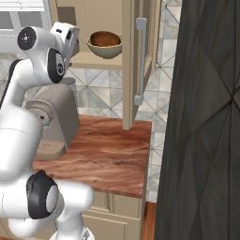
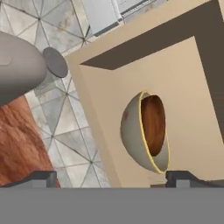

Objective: Pick up the bowls on the counter and stack them on top of one another in the open cabinet. Place the smaller bowl on top of the larger bowl.

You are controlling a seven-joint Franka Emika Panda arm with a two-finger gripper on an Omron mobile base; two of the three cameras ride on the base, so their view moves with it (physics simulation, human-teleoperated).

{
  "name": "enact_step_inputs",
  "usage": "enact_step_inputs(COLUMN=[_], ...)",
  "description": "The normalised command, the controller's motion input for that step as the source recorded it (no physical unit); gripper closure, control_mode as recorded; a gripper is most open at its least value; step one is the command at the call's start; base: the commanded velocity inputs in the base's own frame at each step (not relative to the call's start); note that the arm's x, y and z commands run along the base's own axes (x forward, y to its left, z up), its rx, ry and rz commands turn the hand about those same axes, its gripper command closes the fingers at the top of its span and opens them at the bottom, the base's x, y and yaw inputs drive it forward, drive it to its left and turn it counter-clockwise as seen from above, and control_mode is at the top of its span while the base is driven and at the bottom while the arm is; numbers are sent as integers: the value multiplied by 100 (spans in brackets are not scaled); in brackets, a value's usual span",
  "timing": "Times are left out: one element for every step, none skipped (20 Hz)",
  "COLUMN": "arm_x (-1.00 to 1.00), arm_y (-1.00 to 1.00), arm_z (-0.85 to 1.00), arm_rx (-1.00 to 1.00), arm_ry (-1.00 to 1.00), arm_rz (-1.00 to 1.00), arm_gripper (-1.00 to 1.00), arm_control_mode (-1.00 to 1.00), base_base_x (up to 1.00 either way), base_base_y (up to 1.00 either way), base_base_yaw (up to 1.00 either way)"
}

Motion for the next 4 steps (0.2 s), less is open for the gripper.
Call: enact_step_inputs(arm_x=[-60, -64, -63, -66], arm_y=[0, 0, 0, 0], arm_z=[0, 0, 0, 0], arm_rx=[0, 0, 0, 0], arm_ry=[-1, -2, -1, -1], arm_rz=[0, 0, 0, 0], arm_gripper=[-100, -100, -100, -100], arm_control_mode=[-100, -100, -100, -100], base_base_x=[0, 0, 0, 0], base_base_y=[0, 0, 0, 0], base_base_yaw=[0, 0, 0, 0])
